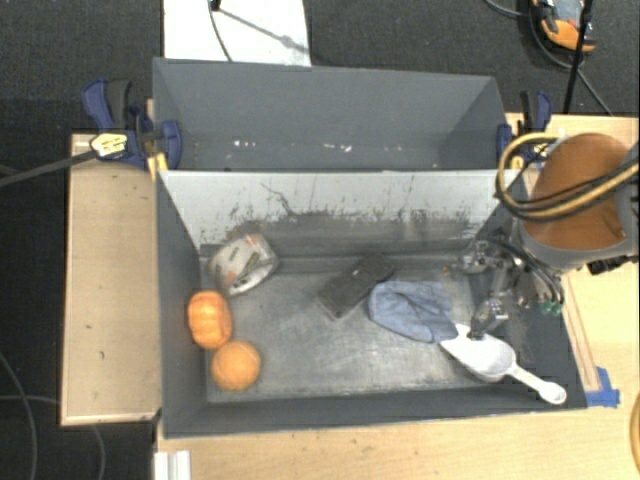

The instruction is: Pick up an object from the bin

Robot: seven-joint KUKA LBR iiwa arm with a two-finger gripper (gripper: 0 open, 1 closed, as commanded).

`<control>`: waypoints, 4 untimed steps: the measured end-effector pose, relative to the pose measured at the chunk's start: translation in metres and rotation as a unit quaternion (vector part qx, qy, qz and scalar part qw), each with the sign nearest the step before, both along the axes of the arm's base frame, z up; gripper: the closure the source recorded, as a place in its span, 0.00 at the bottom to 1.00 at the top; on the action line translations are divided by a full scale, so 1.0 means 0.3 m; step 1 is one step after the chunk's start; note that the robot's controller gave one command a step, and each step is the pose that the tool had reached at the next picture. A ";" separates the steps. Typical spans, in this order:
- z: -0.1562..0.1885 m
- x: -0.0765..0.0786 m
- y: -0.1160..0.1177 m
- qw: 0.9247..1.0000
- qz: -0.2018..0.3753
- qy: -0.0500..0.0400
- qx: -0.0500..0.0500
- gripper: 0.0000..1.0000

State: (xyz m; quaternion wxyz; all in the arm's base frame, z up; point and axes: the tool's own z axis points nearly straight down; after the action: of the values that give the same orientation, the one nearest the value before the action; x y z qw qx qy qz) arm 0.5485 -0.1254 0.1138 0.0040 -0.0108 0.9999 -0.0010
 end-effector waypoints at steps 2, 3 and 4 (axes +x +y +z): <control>-0.124 -0.060 0.106 0.995 0.098 -0.008 -0.001 1.00; -0.061 -0.072 0.113 0.996 0.093 0.002 0.001 1.00; 0.042 -0.060 0.148 0.995 0.102 0.001 0.000 0.00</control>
Offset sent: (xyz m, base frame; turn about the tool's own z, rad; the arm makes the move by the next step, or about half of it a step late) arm 0.0000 0.0000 0.0000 0.0000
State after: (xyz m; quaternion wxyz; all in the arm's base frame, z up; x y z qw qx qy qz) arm 0.5304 -0.0809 0.1264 0.0031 -0.1124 0.9937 -0.0002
